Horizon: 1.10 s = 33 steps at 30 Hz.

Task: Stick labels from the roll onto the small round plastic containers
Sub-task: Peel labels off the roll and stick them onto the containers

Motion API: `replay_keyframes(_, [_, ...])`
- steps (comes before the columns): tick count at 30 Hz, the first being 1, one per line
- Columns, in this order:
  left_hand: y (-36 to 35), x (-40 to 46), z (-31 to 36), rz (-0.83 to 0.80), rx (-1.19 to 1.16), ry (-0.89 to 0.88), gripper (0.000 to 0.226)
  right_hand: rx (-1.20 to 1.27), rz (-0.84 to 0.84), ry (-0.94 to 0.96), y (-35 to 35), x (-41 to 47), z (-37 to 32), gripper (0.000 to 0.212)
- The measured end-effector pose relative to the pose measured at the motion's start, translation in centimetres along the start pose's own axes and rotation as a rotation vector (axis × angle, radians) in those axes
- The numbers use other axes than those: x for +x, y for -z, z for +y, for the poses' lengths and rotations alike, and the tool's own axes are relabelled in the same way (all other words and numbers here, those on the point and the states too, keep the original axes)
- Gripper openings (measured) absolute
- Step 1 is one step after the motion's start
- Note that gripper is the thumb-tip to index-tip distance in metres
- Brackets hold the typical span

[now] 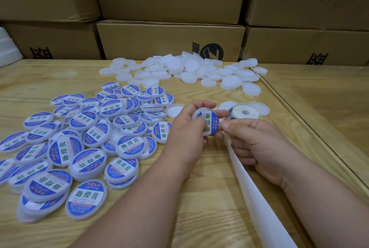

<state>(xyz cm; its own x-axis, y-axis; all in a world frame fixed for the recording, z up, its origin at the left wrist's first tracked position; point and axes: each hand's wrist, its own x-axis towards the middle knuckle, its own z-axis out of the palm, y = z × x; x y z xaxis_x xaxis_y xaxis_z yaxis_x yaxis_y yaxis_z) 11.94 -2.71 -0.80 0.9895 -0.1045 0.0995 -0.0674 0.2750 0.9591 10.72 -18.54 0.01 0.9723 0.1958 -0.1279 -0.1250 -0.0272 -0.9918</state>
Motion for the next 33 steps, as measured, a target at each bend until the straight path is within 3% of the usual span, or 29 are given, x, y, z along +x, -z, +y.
replay_keyframes(5, [-0.1,0.1,-0.6,0.090,0.052,-0.054,0.041,-0.003,0.008,0.012,-0.2,0.1,0.2,0.021])
replay_keyframes(9, [0.3,0.5,-0.9,0.180,0.133,-0.067,0.045,0.132,0.083,-0.009,0.0,0.3,0.2,0.019])
replay_keyframes(14, [0.6,0.6,-0.8,0.231,0.151,-0.044,0.019,0.137,0.090,-0.011,0.0,0.2,0.1,0.017])
replay_keyframes(18, [0.8,0.8,-0.6,0.259,-0.070,0.029,0.064,0.118,0.089,-0.015,-0.1,0.2,0.0,0.013])
replay_keyframes(20, [0.9,1.0,-0.7,0.282,-0.147,0.056,0.070,0.119,0.091,-0.011,-0.1,0.2,0.0,0.013])
replay_keyframes(28, [1.5,1.5,-0.7,0.353,-0.215,0.012,0.023,0.124,0.078,-0.010,0.0,0.2,0.1,0.012])
replay_keyframes(33, [1.3,1.5,-0.7,0.341,-0.256,0.037,0.022,0.126,0.080,-0.006,0.0,0.3,0.1,0.012])
